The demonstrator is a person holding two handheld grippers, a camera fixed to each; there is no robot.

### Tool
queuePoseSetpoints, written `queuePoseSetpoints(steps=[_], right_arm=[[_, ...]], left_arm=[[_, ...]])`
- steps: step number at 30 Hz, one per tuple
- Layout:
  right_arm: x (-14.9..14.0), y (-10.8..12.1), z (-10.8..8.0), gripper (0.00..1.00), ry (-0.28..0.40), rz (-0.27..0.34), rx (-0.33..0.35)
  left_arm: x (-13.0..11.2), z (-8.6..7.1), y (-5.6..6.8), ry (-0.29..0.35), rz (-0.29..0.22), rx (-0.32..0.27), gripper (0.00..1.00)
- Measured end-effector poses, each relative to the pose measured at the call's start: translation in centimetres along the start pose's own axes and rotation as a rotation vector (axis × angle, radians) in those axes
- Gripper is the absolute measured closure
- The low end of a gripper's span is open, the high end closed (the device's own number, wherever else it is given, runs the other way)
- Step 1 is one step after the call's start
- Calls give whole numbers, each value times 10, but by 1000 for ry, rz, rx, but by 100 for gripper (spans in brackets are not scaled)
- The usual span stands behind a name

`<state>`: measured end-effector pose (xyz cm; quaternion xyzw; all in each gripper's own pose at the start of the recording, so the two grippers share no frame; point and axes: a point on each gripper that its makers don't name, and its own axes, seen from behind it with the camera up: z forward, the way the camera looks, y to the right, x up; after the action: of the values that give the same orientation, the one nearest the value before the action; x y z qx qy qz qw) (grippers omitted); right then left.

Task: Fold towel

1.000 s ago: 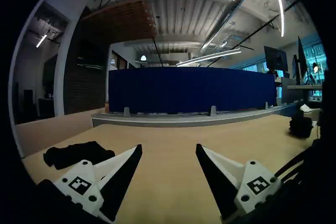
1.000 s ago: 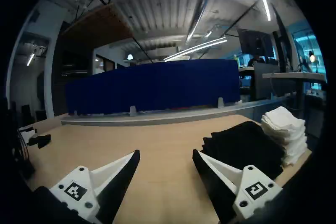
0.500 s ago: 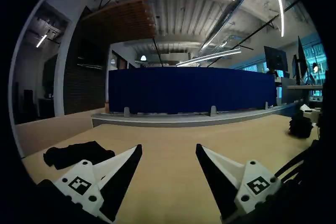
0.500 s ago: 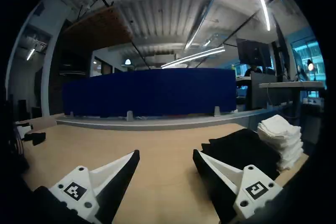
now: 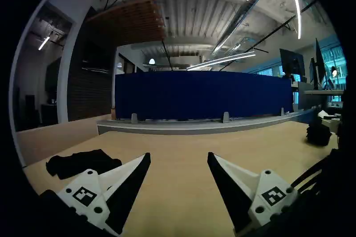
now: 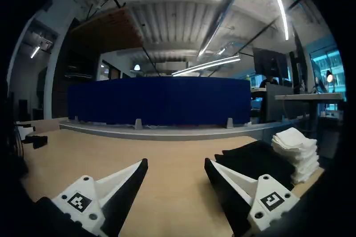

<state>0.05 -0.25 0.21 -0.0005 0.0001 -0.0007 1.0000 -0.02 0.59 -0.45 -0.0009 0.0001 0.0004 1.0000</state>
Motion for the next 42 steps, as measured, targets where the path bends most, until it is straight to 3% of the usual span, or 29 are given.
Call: queuePoseSetpoints(steps=[6, 18, 42], right_arm=[[0, 0, 1, 1, 0, 1, 5], [-1, 1, 3, 1, 0, 1, 4], [0, 1, 6, 0, -1, 1, 4]], left_arm=[[1, 5, -10, 0, -1, -1, 5], [1, 3, -5, 0, -1, -4, 5], [1, 3, -5, 0, -1, -3, 5]])
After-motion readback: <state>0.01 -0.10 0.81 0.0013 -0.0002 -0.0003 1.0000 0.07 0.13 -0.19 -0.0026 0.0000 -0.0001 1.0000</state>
